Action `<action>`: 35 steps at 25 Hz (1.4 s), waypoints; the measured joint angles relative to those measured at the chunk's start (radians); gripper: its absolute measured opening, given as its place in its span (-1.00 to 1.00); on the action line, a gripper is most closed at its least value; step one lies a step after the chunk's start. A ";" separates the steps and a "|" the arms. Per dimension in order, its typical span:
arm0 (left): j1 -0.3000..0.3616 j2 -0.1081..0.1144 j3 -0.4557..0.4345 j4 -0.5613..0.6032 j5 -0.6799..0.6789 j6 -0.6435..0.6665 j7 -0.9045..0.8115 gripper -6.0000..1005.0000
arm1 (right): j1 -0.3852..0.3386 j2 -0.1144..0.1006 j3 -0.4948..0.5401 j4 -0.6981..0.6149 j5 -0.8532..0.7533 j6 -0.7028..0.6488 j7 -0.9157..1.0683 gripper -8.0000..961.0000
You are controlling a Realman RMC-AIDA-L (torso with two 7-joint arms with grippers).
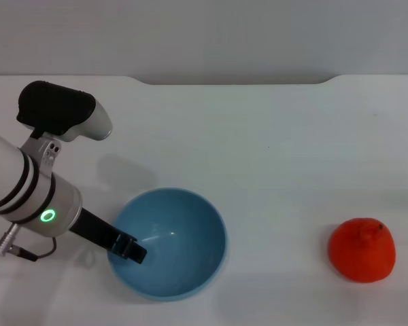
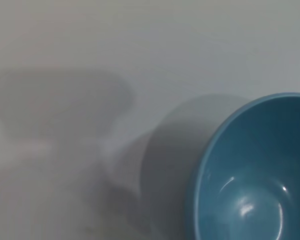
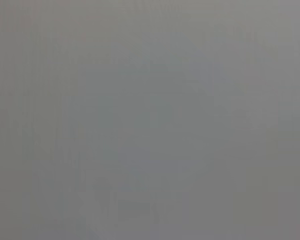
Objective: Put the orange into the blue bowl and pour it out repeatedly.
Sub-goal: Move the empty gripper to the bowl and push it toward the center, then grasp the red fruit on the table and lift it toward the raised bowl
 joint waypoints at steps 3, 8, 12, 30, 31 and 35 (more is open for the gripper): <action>-0.001 0.000 -0.002 -0.005 -0.001 -0.001 0.000 0.10 | 0.007 -0.001 -0.002 -0.001 0.000 -0.001 0.000 0.28; -0.003 -0.002 -0.006 -0.012 -0.035 -0.001 -0.001 -0.42 | 0.028 -0.001 -0.002 -0.001 0.000 -0.001 0.000 0.27; -0.003 -0.001 -0.015 -0.012 -0.063 -0.016 -0.001 -0.65 | 0.064 -0.001 -0.006 -0.002 -0.001 0.001 0.000 0.27; -0.015 0.006 -0.133 0.001 -0.120 -0.043 -0.001 -0.99 | 0.208 -0.002 -0.015 -0.066 -0.070 0.141 0.220 0.27; -0.018 0.006 -0.138 0.001 -0.120 -0.042 -0.001 -0.99 | 0.210 -0.002 -0.018 -0.090 -0.084 0.159 0.267 0.27; -0.024 0.007 -0.157 0.000 -0.119 -0.034 -0.001 -0.99 | 0.215 -0.002 -0.077 -0.261 -0.190 0.258 0.617 0.27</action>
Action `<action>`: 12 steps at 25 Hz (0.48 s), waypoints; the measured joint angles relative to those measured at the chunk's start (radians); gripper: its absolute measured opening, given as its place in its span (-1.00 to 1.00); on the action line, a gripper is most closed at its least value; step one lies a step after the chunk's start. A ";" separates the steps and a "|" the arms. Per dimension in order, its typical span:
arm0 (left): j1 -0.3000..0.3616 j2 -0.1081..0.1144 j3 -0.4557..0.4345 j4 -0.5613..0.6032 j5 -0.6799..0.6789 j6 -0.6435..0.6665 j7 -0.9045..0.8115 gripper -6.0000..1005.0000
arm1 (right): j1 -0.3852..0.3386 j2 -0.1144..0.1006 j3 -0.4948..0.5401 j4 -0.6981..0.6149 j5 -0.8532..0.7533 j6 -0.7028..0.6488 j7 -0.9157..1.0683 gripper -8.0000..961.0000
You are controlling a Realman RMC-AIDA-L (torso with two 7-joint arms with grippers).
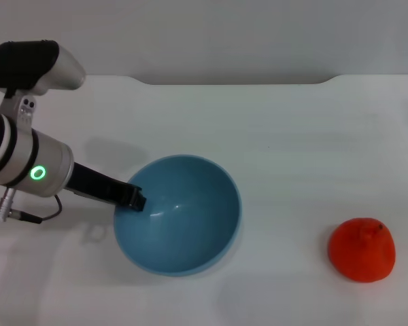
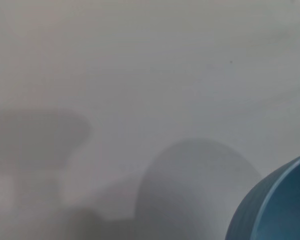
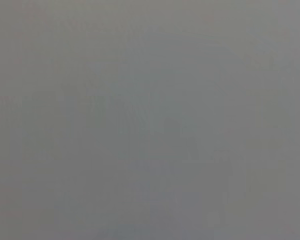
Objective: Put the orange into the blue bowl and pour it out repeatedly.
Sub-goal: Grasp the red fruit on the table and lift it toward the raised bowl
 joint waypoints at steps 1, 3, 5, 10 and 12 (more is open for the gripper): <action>-0.001 0.000 -0.005 0.000 0.002 0.001 0.000 -0.99 | 0.000 0.000 -0.031 -0.062 -0.039 0.015 0.108 0.27; -0.002 0.001 -0.016 0.000 0.006 0.005 0.001 -0.99 | -0.003 0.000 -0.090 -0.183 -0.119 0.027 0.310 0.27; -0.003 0.002 -0.025 0.002 0.006 0.007 0.002 -0.99 | -0.005 0.000 -0.132 -0.317 -0.222 0.027 0.498 0.27; -0.002 0.003 -0.038 0.005 0.009 -0.001 0.015 -0.99 | 0.009 -0.002 -0.157 -0.587 -0.551 -0.004 0.912 0.27; -0.002 0.003 -0.037 0.005 0.010 -0.001 0.021 -0.99 | 0.020 -0.002 -0.166 -0.702 -0.691 -0.054 1.049 0.27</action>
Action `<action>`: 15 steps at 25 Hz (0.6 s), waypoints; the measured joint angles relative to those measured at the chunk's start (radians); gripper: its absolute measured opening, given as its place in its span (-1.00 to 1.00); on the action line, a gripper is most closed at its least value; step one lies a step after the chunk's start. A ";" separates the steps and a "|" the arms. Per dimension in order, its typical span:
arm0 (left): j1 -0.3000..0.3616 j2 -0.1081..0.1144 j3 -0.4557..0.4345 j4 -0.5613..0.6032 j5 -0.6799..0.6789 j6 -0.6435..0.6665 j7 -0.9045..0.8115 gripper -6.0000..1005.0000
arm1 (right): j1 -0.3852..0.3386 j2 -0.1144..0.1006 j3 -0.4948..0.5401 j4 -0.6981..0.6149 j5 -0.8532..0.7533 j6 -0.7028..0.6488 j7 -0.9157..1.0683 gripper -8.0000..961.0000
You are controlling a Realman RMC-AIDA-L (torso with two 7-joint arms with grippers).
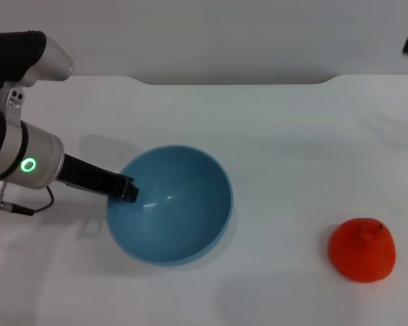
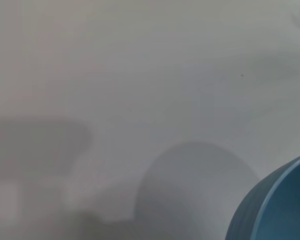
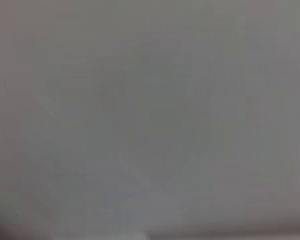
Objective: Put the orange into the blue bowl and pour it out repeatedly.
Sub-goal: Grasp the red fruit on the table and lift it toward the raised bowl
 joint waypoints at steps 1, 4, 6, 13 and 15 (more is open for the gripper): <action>0.000 0.000 0.000 0.000 0.000 0.000 0.002 -0.99 | 0.008 -0.001 -0.008 -0.053 -0.071 -0.035 0.073 0.27; 0.000 0.000 -0.002 0.001 0.001 -0.001 0.002 -0.99 | 0.051 -0.014 -0.032 -0.193 -0.277 -0.169 0.241 0.27; 0.000 0.001 -0.003 0.003 0.001 -0.001 0.006 -0.99 | 0.099 -0.029 -0.038 -0.255 -0.399 -0.276 0.302 0.27; -0.001 0.002 -0.009 0.007 0.001 -0.003 0.024 -0.99 | 0.215 -0.062 -0.065 -0.296 -0.553 -0.571 0.355 0.27; -0.001 0.002 -0.010 0.008 0.000 -0.003 0.028 -0.99 | 0.218 -0.060 -0.100 -0.300 -0.578 -0.591 0.379 0.27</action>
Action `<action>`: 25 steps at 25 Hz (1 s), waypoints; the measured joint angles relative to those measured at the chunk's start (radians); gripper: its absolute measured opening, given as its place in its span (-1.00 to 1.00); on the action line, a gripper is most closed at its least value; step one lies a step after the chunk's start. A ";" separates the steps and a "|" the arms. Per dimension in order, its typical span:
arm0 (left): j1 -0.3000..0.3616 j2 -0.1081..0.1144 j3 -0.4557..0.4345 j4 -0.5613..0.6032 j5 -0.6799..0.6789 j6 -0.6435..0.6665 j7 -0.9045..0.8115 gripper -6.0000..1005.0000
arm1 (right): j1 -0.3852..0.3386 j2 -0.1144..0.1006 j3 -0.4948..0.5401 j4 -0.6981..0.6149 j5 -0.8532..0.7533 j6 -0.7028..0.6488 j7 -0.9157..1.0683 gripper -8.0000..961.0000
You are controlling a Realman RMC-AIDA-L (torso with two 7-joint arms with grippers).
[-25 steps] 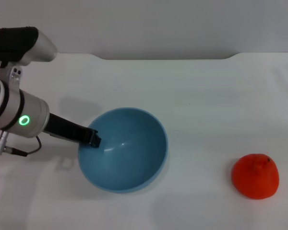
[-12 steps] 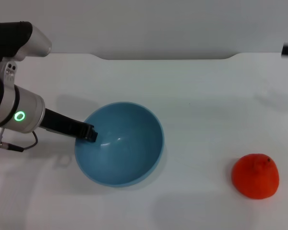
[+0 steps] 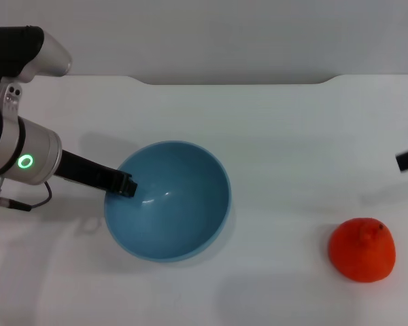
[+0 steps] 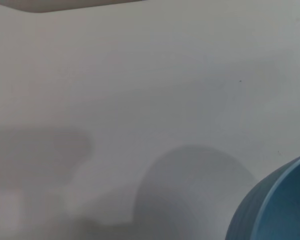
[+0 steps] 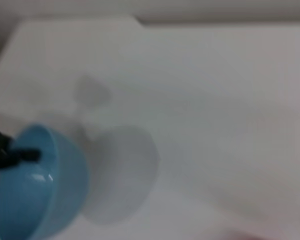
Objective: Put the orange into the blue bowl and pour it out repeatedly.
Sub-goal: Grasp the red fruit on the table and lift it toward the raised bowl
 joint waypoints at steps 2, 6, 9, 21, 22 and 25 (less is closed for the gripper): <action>0.000 0.000 0.000 0.001 0.000 0.000 0.004 -0.99 | -0.002 0.004 -0.039 -0.003 -0.044 -0.005 0.020 0.27; 0.000 0.000 -0.001 0.002 0.000 0.000 0.014 -0.99 | -0.012 0.015 -0.081 0.002 -0.108 -0.011 0.035 0.27; 0.001 0.001 -0.001 0.009 0.000 0.000 0.019 -0.99 | -0.027 0.033 -0.097 0.009 -0.118 0.004 0.041 0.27; 0.002 0.002 0.004 0.013 0.000 0.002 0.025 -0.99 | -0.062 0.063 -0.238 0.131 -0.147 0.167 0.057 0.27; 0.002 0.002 0.005 0.013 0.000 0.002 0.025 -0.99 | -0.062 0.063 -0.249 0.143 -0.147 0.177 0.058 0.27; 0.003 0.001 0.006 0.013 0.000 0.002 0.025 -0.99 | -0.057 0.063 -0.283 0.184 -0.146 0.203 0.061 0.26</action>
